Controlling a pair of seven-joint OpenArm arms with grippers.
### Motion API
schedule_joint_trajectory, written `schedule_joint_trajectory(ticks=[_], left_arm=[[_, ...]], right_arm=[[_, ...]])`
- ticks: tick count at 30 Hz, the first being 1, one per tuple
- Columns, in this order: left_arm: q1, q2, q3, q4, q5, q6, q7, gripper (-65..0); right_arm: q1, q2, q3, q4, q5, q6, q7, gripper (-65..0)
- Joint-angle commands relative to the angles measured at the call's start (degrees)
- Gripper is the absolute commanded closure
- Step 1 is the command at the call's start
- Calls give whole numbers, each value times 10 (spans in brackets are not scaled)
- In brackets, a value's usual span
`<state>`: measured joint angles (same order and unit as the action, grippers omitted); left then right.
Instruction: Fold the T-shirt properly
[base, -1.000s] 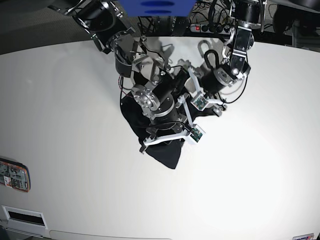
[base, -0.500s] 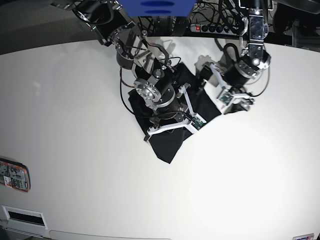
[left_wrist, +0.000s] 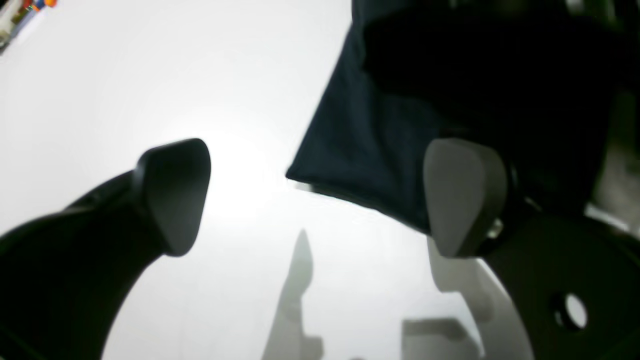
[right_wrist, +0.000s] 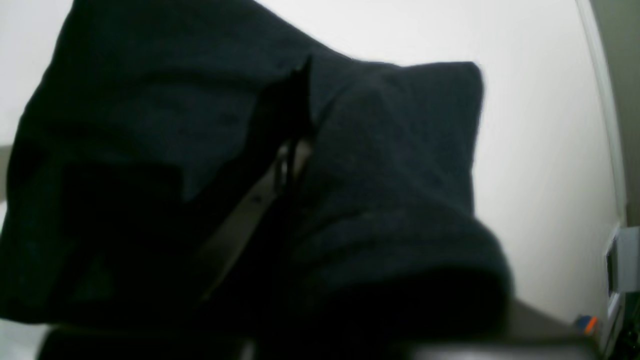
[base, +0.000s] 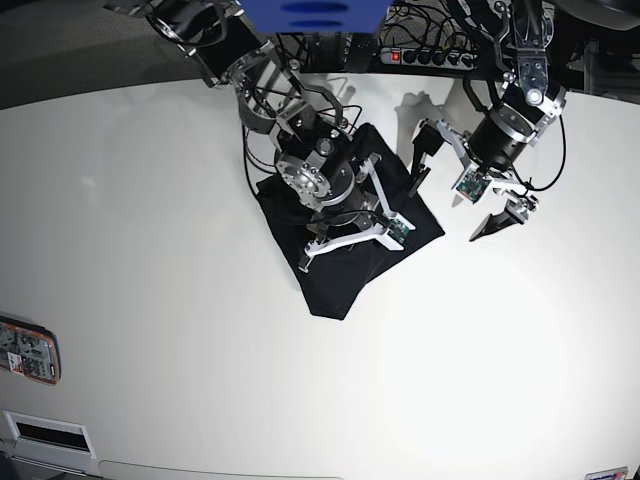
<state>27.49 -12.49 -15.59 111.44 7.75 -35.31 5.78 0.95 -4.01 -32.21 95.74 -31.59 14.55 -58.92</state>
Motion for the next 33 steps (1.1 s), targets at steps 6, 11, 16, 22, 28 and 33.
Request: schedule_joint_trajectory(ticks=[6,11,16,22,28,33], left_arm=[[10,-3,-13,26,-10,4,-13,-650],[10,-3,-13,26,-10,4,-13,-650],[10,-3,-13,24,-10,4,-13,-650],[10,-3,-14,26,-10,4,-15,-650],[10,-3,-63,26,-10,4,-15,-650],[10,-4,-97,25,-24,4,-15,-650]], right_arm=[[1,-14,-41,-12,-63,-86,-1,-68],[-6,-27,-105,-9,-140,-95,-2,-290],[-5,-28,-112,-6,-122,-95,-18,-396],[-2,-28,-112,-6,-114,-95,-15,-409],[-5,-28,-112,22,-107,-94,-14,-409],[-6,-28,-107,141,12,-94,6,-409]])
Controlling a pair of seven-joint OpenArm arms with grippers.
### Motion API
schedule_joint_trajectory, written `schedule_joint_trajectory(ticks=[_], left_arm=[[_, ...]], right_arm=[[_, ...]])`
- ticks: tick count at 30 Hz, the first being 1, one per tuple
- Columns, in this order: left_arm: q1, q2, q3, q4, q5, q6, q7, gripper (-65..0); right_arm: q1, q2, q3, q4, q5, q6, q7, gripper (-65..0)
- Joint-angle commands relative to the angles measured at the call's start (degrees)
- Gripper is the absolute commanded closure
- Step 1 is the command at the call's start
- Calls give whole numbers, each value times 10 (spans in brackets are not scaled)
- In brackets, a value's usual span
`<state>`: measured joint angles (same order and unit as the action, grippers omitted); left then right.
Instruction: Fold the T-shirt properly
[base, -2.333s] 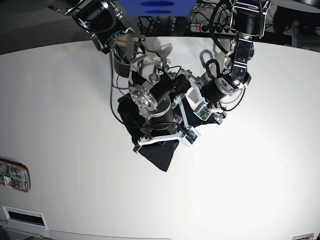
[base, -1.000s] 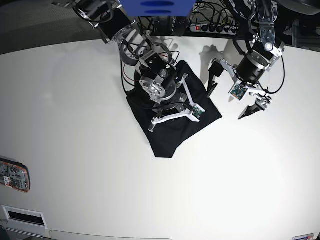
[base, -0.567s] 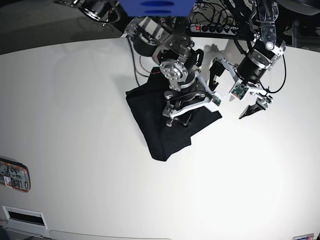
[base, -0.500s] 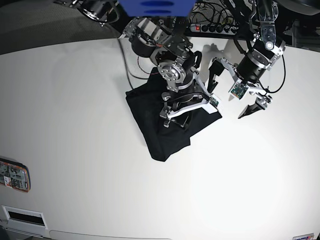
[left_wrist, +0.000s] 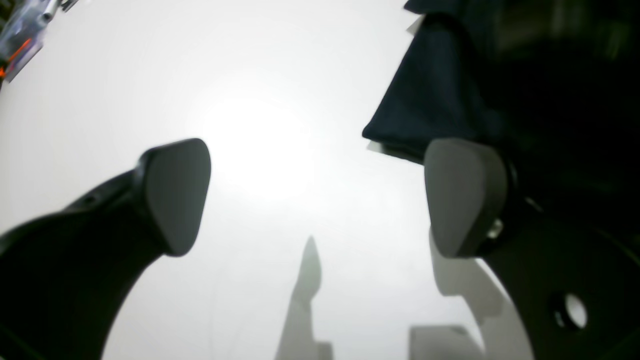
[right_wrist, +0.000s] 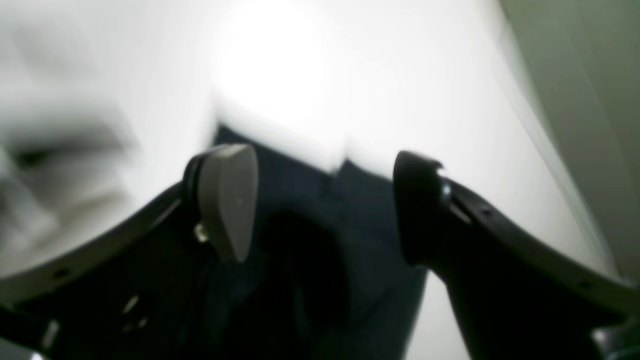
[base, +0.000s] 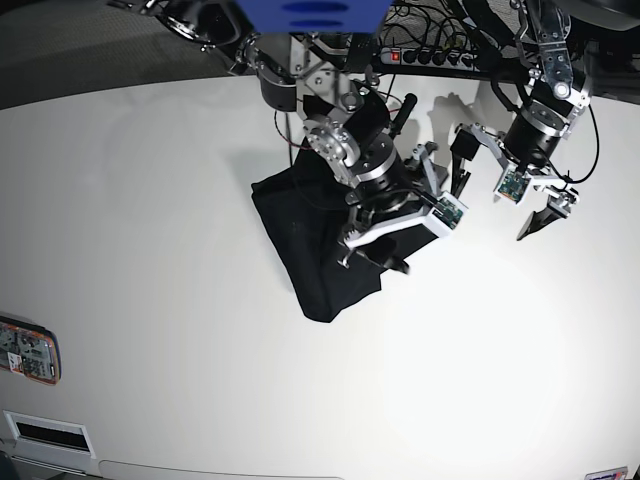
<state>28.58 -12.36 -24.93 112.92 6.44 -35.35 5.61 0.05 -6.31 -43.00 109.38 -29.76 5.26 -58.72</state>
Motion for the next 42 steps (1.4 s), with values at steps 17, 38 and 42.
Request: schedule_joint_trajectory(ticks=[17,38,42], left_arm=[[-8,-8,-27,-7,-84,4,-10,-650],[-1,-4,-8,-7,-84,4,-10,-650],[-1,-4,-8,-7,-84,4,-10,-650]], right_arm=[[-55,61,118,20,28,-1,58,-409],[-70,61,133,-31,28,-1,79,-390],[-70,61,133,-35,28,-1,79,-211]])
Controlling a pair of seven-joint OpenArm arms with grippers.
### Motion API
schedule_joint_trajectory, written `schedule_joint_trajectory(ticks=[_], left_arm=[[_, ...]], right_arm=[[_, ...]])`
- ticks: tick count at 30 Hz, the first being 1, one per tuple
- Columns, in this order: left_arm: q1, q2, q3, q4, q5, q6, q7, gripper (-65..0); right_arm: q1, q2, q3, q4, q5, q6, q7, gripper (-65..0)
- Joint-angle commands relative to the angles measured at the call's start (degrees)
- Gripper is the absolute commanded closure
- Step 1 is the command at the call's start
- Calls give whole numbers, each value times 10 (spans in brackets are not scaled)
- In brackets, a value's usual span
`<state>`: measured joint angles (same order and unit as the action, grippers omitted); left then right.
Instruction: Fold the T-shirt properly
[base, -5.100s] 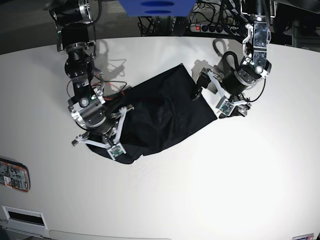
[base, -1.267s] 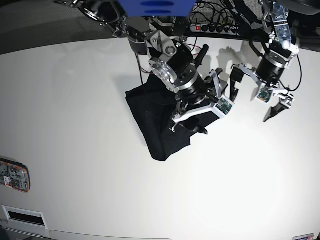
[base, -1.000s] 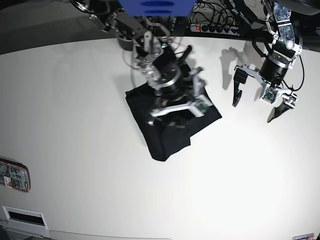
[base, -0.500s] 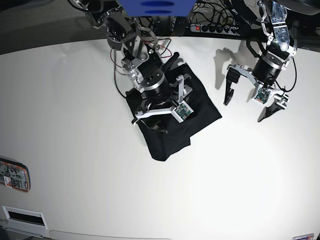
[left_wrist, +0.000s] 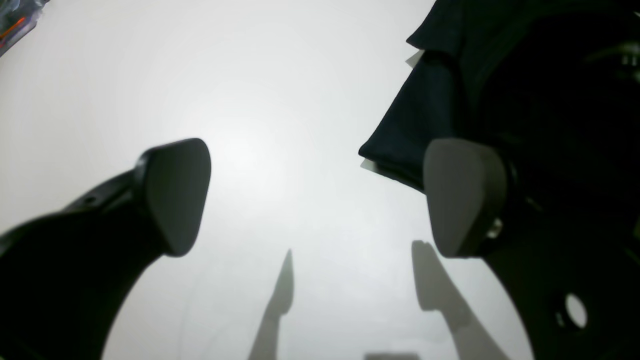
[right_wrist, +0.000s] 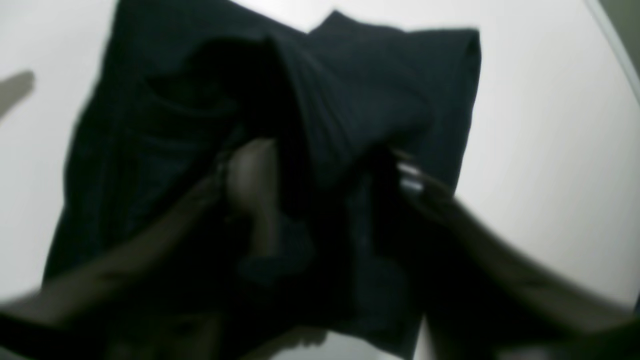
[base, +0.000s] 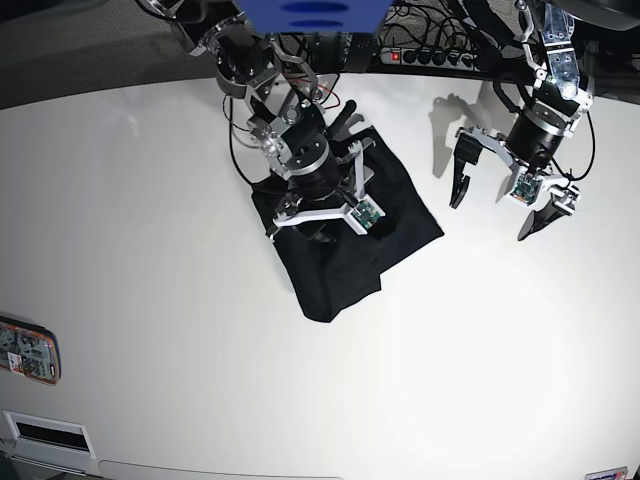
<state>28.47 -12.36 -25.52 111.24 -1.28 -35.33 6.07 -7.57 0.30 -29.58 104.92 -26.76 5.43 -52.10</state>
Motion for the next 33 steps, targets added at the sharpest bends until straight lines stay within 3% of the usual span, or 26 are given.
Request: schedule_joint_trajectory(ticks=[1,3,12,17,22,29,33], left_arm=[[1,-4,-2,10,-7,4,-14,-650],[1,-4,-2,10,-7,4,-14,-650],[1,-4,-2,10,-7,4,-14,-650],[1,-4,-2,9,-7,4,-14,-650],[1,-4,-3,9,-7,4,-14,-650],[1,-4,-2,9,-7,4,-14,-650],[1,-4,-2,8,-7,4,-14,-650]], right_arm=[[7,-5,0,13,-2,-3,13,-131],[5,-5,0,17,-4,-3,13,-1],[3,-8,-5,40,-5,-3,13,0],[32,-9,-77,32,-4,-3,13,0],[90,-9,-122,-3,-3,-3,13,0],[97,-10,-129,-89,-3,-3,15,0],[125,-32,-129,-144,-3,-3,50,0]])
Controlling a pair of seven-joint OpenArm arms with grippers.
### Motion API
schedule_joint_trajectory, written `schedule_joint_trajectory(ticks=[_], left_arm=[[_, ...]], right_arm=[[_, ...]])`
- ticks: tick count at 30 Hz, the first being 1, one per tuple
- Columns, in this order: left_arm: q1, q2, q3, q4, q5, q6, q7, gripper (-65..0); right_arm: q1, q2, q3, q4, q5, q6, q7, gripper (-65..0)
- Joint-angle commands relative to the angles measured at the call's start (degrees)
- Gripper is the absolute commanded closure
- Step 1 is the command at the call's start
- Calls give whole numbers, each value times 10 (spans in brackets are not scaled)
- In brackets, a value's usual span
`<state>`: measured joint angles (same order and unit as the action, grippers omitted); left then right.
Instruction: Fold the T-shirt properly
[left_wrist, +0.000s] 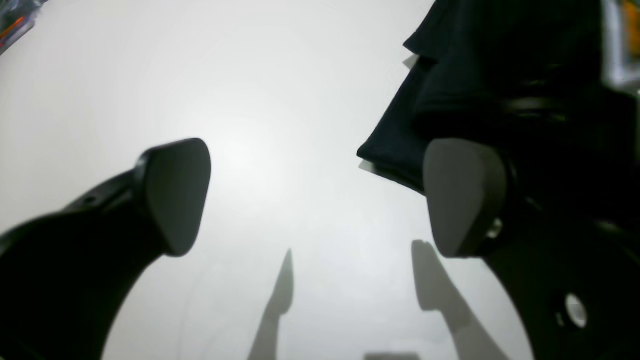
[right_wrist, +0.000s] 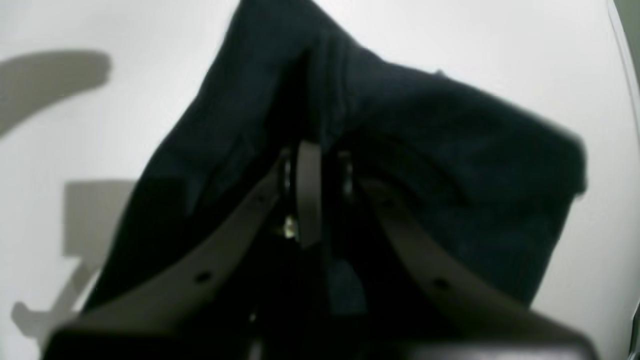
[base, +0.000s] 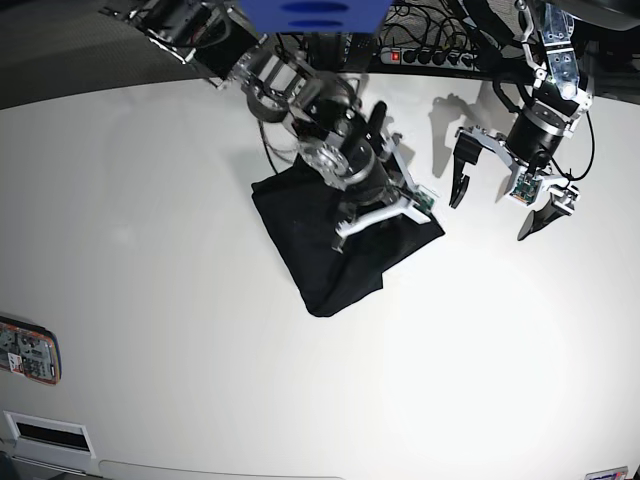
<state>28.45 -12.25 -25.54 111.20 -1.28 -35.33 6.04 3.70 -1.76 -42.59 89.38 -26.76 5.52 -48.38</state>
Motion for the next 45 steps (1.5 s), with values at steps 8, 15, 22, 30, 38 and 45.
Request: schedule_joint_trajectory(ticks=[8,15,22,30,38,45], left_arm=[[8,-5,-2,1,-7,4,-14,-650],[9,-5,-2,0,-7,4,-14,-650],[9,-5,-2,0,-7,4,-14,-650],[9,-5,-2,0,-7,4,-14,-650],[9,-5,-2,0,-7,4,-14,-650],[9,-5,16,0,-7,4,-14,-650]], right_arm=[[17,-52,1,-34,-4,-4,22,0],[47,-64,0,-52,-3,-4,23,0],[56,-65,0,-64,-2,-4,75,-1],[56,-71,0,-133,-2,-4,170,-38],[55,-71,-17,-144,-2,-4,182,-296],[53,-70,-23,-77,-2,-4,181,-377]])
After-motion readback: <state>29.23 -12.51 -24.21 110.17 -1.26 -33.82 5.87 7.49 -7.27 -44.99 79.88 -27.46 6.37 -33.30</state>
